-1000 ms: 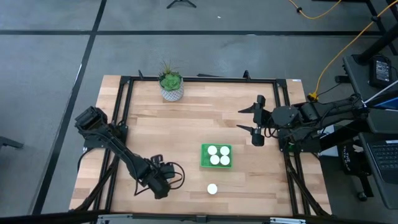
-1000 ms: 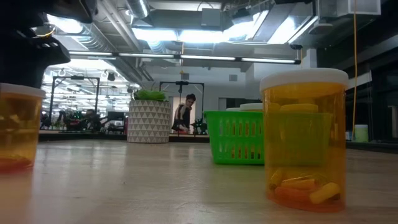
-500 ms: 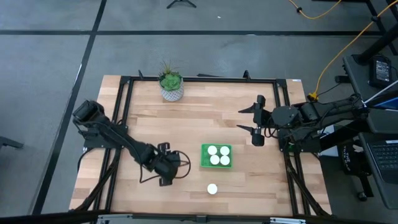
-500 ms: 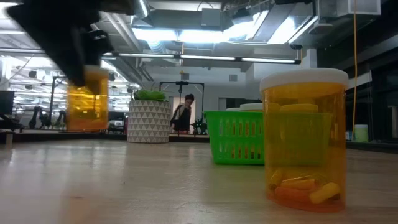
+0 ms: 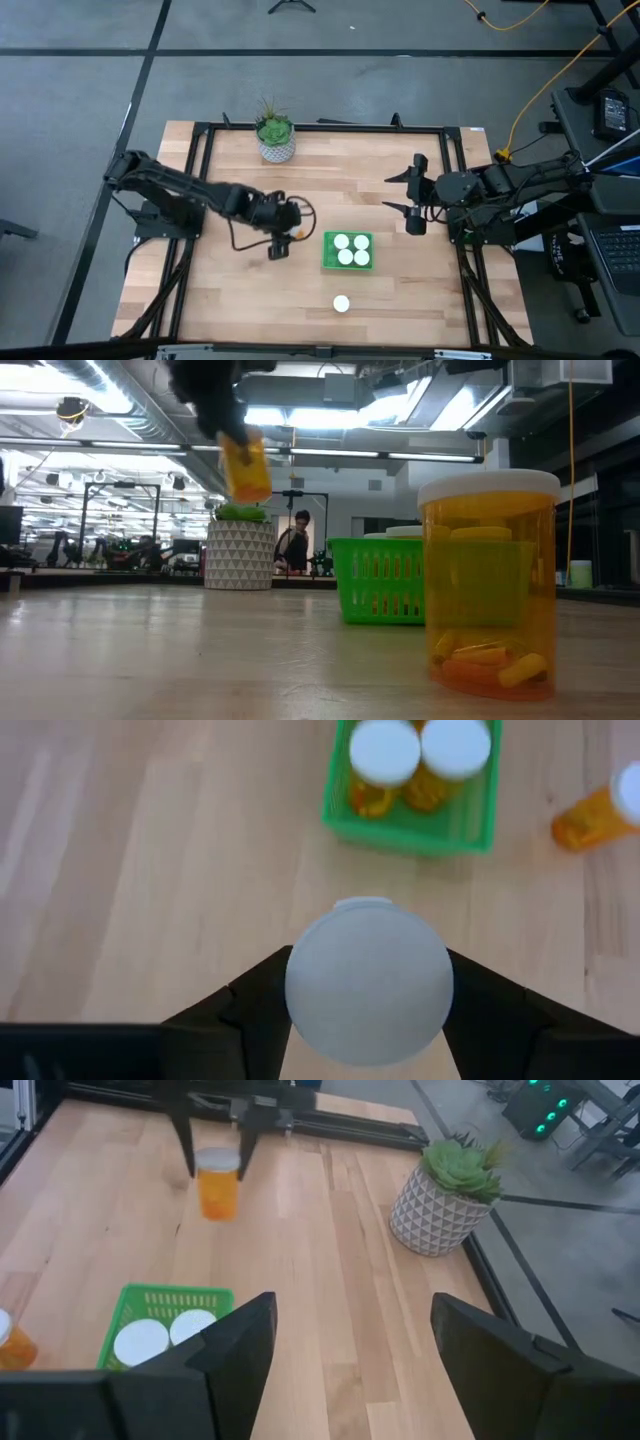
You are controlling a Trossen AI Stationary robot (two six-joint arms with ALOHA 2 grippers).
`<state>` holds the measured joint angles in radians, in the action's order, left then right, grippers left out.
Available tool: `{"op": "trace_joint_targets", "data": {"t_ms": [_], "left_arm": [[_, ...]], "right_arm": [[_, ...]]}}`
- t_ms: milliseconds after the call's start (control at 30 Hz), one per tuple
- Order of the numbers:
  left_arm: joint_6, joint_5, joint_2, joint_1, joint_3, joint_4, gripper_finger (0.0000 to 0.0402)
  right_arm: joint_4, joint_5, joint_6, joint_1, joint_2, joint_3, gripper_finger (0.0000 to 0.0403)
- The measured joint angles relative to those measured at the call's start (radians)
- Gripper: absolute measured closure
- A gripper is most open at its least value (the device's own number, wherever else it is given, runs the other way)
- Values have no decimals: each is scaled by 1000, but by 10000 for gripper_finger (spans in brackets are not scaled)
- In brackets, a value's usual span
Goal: Pick and place pill bottles into a basket
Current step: Put the orange pill bottle into the green bin
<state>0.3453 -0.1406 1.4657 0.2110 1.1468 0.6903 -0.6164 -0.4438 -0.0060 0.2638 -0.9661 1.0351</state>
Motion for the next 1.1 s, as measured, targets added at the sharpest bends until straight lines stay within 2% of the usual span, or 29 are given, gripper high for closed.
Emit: {"op": "trace_joint_targets", "data": {"t_ms": [200, 400, 767, 1100], "left_arm": [[-116, 57, 58, -77, 71, -52, 191], [-183, 100, 153, -102, 141, -67, 190], [-228, 187, 305, -91, 232, -109, 190], [-220, 218, 333, -60, 242, -145, 190]], "right_arm": [[17, 0, 3, 0, 0, -27, 136], [19, 0, 32, 0, 0, -60, 136], [25, 0, 28, 0, 0, -60, 136], [29, 0, 31, 0, 0, -60, 136]]}}
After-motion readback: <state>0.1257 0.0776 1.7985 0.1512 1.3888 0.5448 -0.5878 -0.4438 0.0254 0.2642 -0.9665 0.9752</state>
